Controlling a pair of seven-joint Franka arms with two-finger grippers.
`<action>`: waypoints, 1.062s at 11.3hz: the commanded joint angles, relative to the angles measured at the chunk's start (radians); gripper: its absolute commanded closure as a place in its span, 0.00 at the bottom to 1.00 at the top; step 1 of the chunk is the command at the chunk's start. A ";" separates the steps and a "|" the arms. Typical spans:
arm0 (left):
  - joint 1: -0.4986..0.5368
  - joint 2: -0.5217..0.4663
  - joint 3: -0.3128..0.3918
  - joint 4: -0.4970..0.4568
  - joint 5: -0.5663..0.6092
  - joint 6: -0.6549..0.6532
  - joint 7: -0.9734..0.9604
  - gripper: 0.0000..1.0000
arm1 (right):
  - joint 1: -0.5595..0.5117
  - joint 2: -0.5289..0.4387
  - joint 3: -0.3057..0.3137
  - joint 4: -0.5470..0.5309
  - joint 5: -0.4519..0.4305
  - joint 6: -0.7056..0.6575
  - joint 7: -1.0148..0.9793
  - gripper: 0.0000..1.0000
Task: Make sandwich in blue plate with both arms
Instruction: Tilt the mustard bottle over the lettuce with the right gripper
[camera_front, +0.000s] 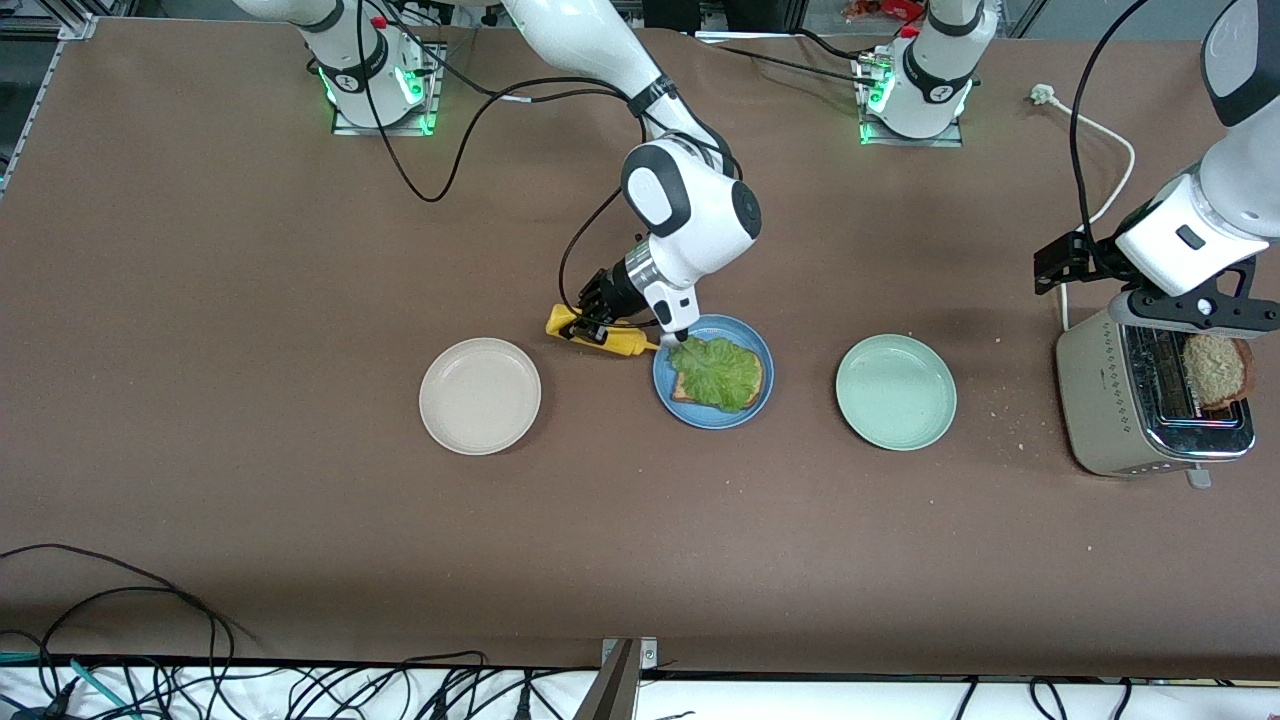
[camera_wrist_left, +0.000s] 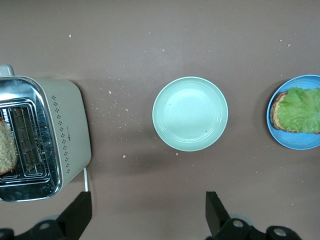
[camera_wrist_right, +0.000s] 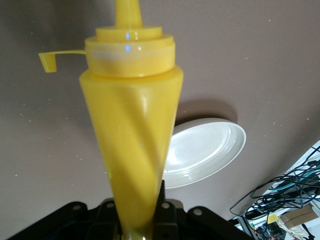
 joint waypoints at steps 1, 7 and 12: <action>0.018 0.000 -0.004 0.017 0.027 -0.022 0.001 0.00 | 0.000 0.019 -0.024 0.040 -0.016 -0.028 0.003 1.00; 0.056 -0.002 -0.002 0.019 0.027 -0.024 0.001 0.00 | -0.003 0.018 -0.025 0.042 -0.016 -0.028 0.002 1.00; 0.214 0.059 0.005 0.047 0.023 -0.017 0.164 0.00 | -0.198 -0.245 0.143 -0.073 0.022 0.081 -0.085 1.00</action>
